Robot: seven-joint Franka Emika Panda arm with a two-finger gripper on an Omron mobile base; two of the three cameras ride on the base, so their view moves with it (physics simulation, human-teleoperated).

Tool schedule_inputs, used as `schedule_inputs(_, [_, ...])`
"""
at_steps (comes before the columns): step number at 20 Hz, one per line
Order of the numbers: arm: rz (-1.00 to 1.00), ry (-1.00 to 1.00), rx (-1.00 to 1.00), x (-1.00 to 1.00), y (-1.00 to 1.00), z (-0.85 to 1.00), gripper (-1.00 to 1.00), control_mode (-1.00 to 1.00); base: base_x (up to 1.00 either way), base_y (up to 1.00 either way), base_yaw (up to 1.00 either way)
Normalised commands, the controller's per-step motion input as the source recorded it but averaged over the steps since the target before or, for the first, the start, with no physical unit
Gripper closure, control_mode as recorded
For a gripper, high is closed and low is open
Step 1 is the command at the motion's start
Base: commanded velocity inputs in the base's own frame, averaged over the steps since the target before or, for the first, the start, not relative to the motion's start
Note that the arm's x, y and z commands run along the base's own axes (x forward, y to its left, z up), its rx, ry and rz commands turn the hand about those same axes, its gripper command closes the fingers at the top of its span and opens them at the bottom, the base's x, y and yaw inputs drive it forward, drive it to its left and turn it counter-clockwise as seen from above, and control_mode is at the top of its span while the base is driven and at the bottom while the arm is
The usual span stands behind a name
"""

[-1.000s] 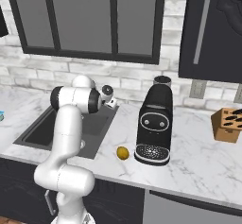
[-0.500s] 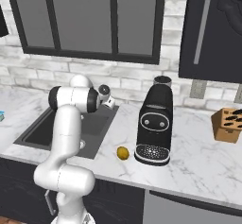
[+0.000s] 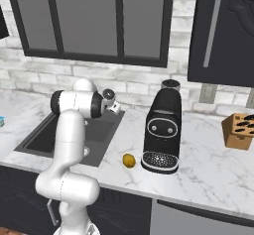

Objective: Turn on the sink faucet. Then move the lemon from the counter to the sink. Turn off the sink. Move the vegetable from the sink to the pot next to the stove. Finally move the pot to the rear left burner.

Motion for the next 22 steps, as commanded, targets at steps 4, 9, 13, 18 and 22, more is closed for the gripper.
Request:
schedule_inputs(4, [0.0,0.0,0.0,0.0,0.01,0.33,-1.0,-1.0,0.0,0.0,0.0])
schedule_inputs(9, [0.0,0.0,0.0,0.0,0.12,0.22,-1.0,-1.0,0.0,0.0,0.0])
schedule_inputs(13, [0.0,0.0,0.01,0.0,0.18,0.08,-1.0,-1.0,0.0,0.0,0.0])
schedule_inputs(18, [0.0,0.0,0.0,0.0,0.12,0.11,-1.0,-1.0,0.0,0.0,0.0])
schedule_inputs(22, [0.0,-0.01,0.0,-0.22,0.0,0.23,-1.0,-1.0,0.0,0.0,0.0])
